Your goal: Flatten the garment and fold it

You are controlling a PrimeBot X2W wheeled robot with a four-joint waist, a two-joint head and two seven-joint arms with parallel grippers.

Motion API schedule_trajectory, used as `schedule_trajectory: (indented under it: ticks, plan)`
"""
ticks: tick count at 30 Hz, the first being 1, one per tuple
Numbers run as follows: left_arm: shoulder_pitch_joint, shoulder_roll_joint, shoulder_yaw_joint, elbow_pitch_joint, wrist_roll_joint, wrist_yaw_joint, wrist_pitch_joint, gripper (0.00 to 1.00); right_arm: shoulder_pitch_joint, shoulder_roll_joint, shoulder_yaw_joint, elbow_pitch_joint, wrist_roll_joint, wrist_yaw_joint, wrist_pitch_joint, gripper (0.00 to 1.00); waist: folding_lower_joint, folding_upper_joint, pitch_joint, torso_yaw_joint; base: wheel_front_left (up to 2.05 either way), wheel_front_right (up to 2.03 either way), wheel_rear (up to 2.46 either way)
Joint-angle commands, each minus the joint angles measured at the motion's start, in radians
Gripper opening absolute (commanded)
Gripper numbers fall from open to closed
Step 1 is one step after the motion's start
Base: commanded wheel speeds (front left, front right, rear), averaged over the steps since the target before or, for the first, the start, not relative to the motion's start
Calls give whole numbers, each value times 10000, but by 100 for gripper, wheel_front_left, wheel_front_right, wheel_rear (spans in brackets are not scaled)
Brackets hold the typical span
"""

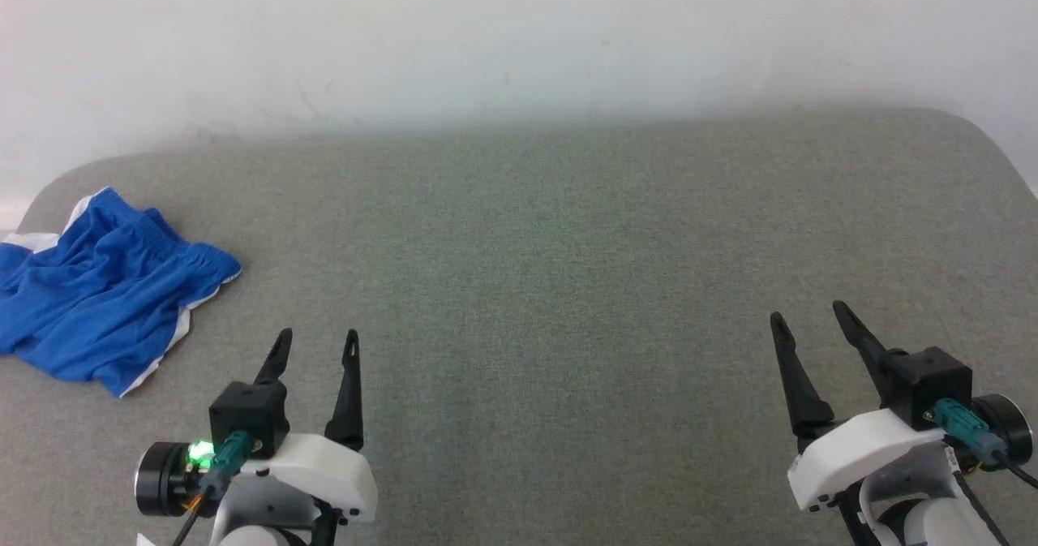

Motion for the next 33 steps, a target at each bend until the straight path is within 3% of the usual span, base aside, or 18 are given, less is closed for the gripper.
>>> schedule_trajectory:
  ticks: [1,17,33]
  plan:
    - [-10,-4,-40,34,-105,-43,-96,100,113,5,-53,71,104,-1,-100,100,0,0,-1,2,0,0,0]
    - [-37,-8,-12,118,-316,-77,-431,100,187,9,-49,307,451,-3,-435,100,0,0,12,271,0,0,0]
    - [-35,-11,108,202,-503,-126,-765,100,250,13,-65,550,789,-4,-768,100,0,0,43,1062,0,0,0]
